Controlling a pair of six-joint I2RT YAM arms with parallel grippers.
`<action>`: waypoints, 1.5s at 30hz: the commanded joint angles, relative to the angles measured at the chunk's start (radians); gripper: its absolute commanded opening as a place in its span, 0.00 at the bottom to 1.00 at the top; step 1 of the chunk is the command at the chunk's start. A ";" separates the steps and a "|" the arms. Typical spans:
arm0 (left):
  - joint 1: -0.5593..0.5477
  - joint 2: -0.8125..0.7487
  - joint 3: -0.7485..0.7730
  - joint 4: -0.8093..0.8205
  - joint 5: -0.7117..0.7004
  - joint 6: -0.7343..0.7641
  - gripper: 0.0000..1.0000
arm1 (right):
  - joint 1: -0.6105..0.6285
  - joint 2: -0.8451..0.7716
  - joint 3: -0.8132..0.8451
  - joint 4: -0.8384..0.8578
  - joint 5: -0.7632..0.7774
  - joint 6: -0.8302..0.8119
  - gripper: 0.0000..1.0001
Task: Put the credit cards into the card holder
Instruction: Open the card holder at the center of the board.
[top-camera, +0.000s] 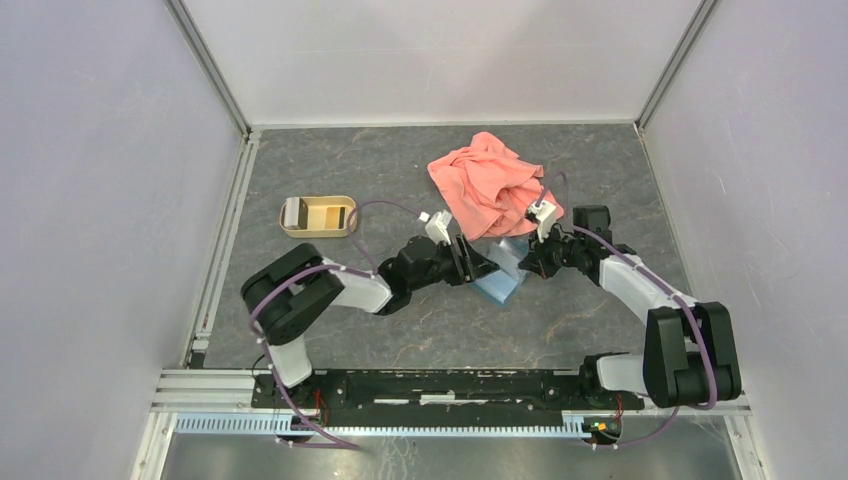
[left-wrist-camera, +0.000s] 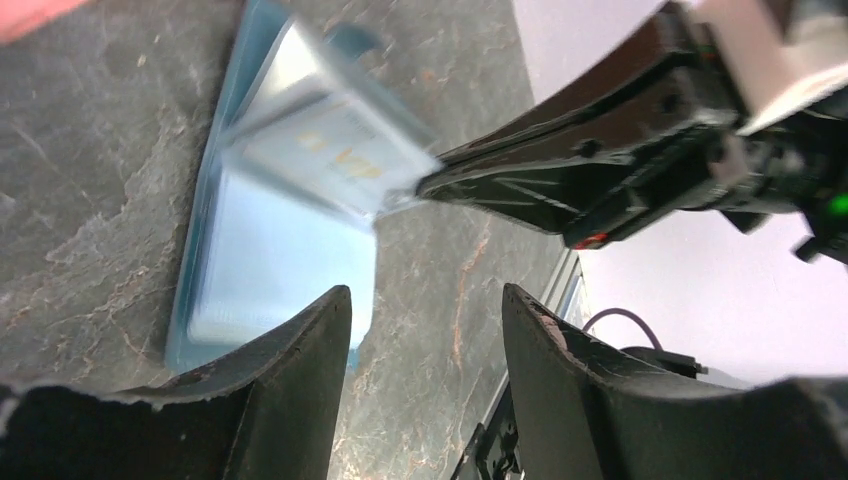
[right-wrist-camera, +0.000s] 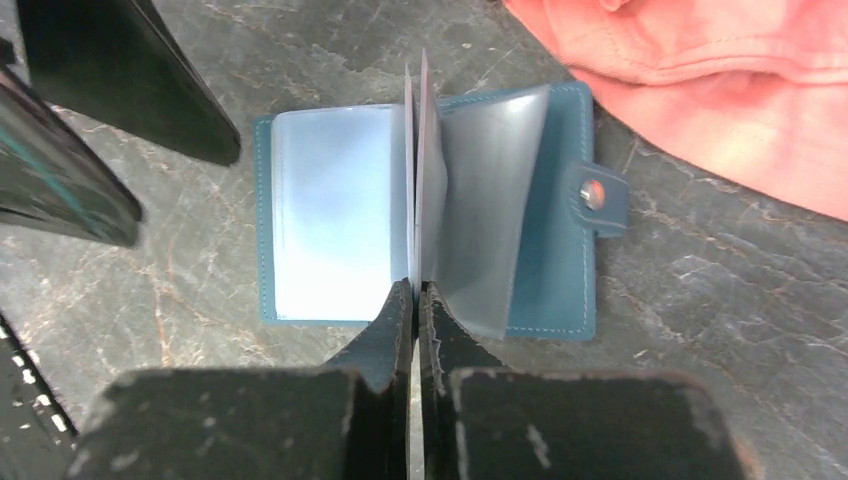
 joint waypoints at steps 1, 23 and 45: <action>0.001 -0.126 -0.033 0.089 -0.055 0.135 0.64 | -0.009 -0.037 -0.023 0.017 -0.102 0.078 0.00; -0.002 0.206 0.288 -0.173 -0.014 0.146 0.49 | -0.066 0.026 -0.039 0.078 0.045 0.368 0.38; 0.026 0.146 0.303 -0.290 -0.021 0.236 0.52 | -0.052 0.065 0.068 -0.136 -0.299 -0.141 0.17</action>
